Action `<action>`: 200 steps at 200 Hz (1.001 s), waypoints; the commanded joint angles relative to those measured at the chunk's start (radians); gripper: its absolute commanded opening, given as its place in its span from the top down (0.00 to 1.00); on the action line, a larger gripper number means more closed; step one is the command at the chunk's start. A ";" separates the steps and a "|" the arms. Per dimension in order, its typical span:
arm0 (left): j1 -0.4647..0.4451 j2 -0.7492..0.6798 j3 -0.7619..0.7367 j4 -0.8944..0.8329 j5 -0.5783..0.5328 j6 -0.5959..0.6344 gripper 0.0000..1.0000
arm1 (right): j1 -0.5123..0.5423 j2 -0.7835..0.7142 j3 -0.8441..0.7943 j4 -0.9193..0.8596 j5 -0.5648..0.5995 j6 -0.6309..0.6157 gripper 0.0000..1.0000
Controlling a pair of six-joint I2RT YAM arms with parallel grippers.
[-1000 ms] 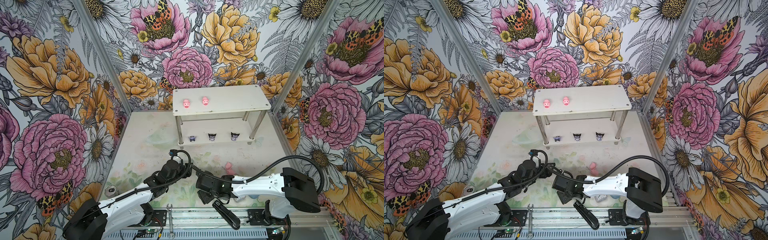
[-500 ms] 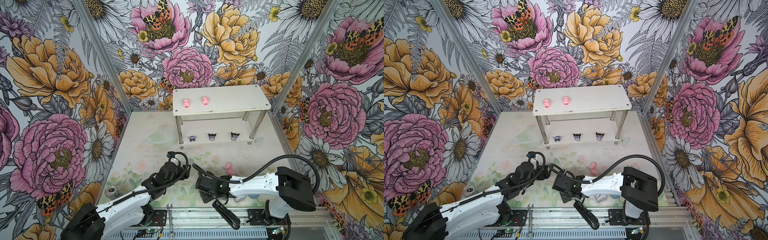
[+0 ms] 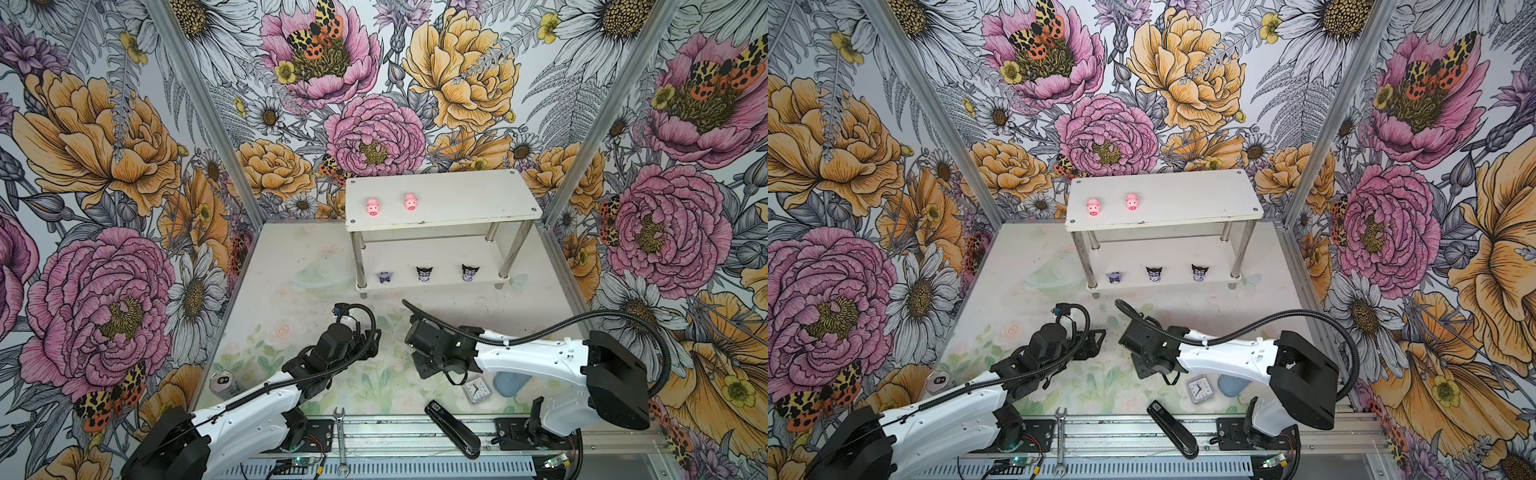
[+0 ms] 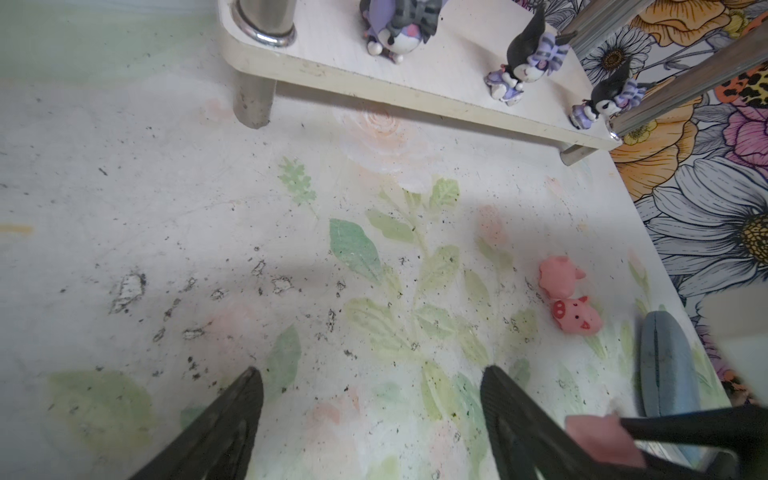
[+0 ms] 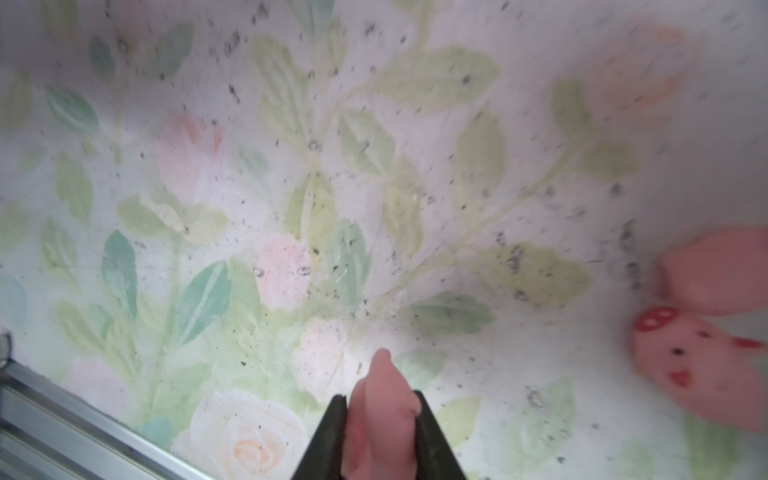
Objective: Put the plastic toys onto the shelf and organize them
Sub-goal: 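Carry the third pink pig up over the shelf top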
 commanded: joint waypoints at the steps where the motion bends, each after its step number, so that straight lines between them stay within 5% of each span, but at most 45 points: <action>1: 0.015 -0.026 -0.015 -0.007 0.011 0.010 0.16 | -0.083 -0.100 0.179 -0.201 0.077 -0.194 0.77; 86: 0.047 0.024 -0.006 0.025 0.055 0.025 0.15 | -0.292 -0.112 0.820 -0.353 0.324 -0.516 0.72; 137: 0.053 0.056 -0.003 0.044 0.071 0.024 0.15 | -0.451 0.114 1.173 -0.395 0.196 -0.666 0.72; 200: 0.064 0.077 0.019 0.032 0.081 0.036 0.15 | -0.542 0.433 1.551 -0.525 0.058 -0.707 0.73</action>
